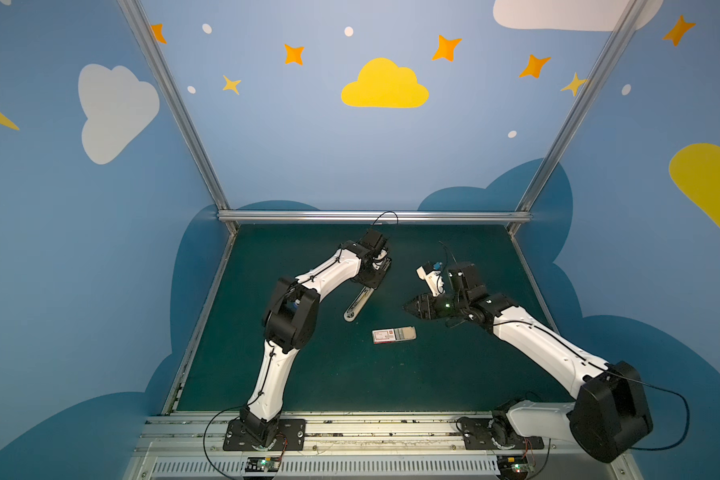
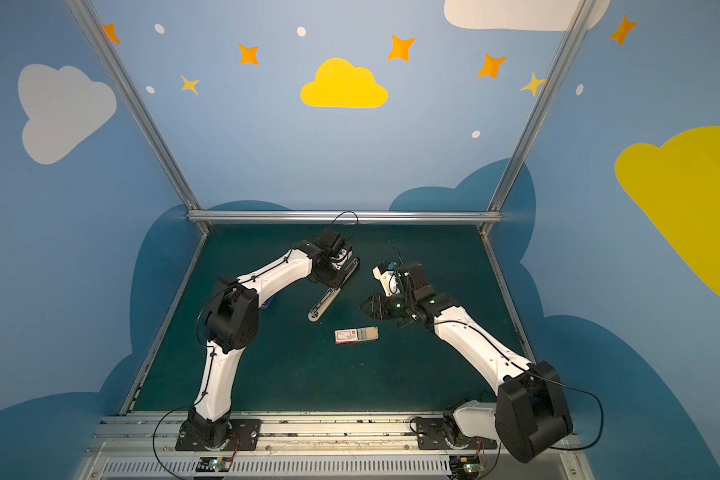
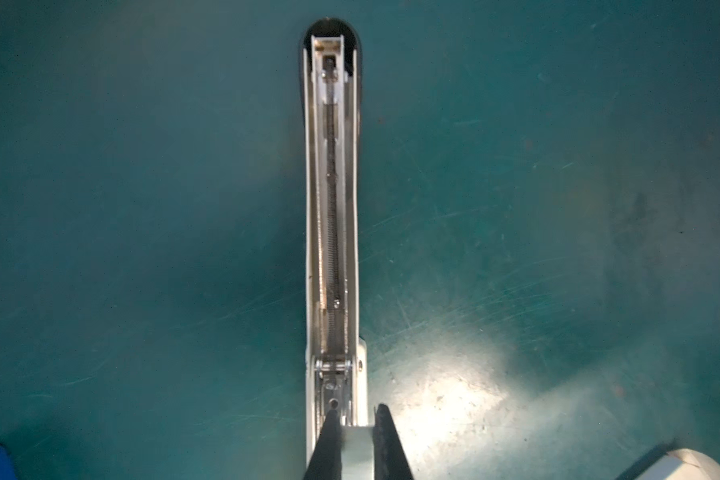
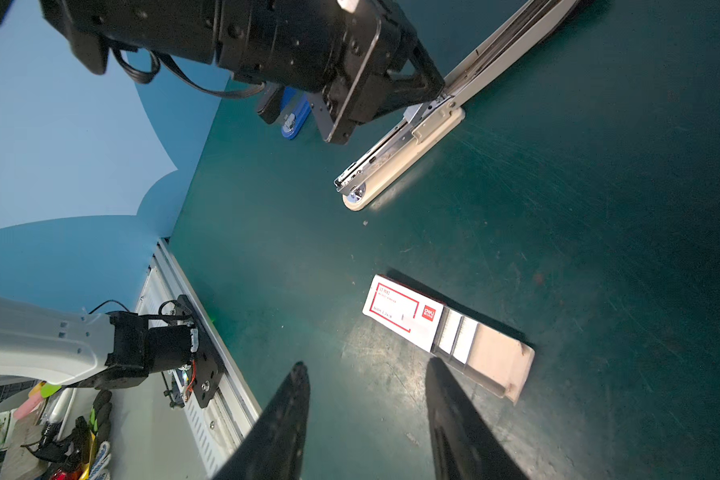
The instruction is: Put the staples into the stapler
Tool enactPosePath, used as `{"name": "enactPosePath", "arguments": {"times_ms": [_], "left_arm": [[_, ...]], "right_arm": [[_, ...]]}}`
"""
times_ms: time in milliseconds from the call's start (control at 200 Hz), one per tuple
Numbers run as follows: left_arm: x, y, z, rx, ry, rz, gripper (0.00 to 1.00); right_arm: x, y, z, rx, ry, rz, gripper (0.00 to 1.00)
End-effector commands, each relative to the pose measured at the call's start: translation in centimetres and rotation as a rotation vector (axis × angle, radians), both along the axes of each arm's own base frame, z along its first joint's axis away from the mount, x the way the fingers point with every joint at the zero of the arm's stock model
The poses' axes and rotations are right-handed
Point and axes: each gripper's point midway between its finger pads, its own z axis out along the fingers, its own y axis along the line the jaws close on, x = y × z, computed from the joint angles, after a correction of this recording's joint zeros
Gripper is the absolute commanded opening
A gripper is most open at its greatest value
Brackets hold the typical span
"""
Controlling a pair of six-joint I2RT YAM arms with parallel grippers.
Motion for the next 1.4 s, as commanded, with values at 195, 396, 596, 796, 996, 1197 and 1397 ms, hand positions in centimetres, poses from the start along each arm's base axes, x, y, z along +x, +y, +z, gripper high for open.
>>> {"name": "enactPosePath", "arguments": {"times_ms": [195,396,596,796,996,1197,1397], "left_arm": [[1.1,0.4,-0.9,0.041,-0.020,0.003,0.11],[1.5,0.5,-1.1,0.048,-0.032,0.006,0.11],[1.4,0.7,-1.5,0.057,-0.030,0.001,0.10],[1.1,0.8,-1.8,0.054,-0.028,0.002,0.10],[0.6,1.0,-2.2,0.060,-0.020,0.001,0.09],[0.3,1.3,-2.3,0.086,-0.037,-0.001,0.08],[0.1,1.1,-1.0,0.068,-0.082,0.008,0.08]], "right_arm": [[0.0,-0.2,-0.6,-0.020,0.008,0.003,0.46],[0.0,-0.3,-0.4,-0.019,0.004,0.001,0.46],[0.0,-0.5,-0.3,-0.023,0.001,-0.005,0.45],[0.0,-0.5,-0.2,-0.018,0.001,-0.006,0.45],[0.0,-0.5,0.0,-0.014,-0.002,-0.010,0.45],[0.0,-0.6,0.0,-0.010,-0.005,-0.011,0.45],[0.0,-0.5,-0.1,-0.006,0.001,-0.010,0.45]]}}
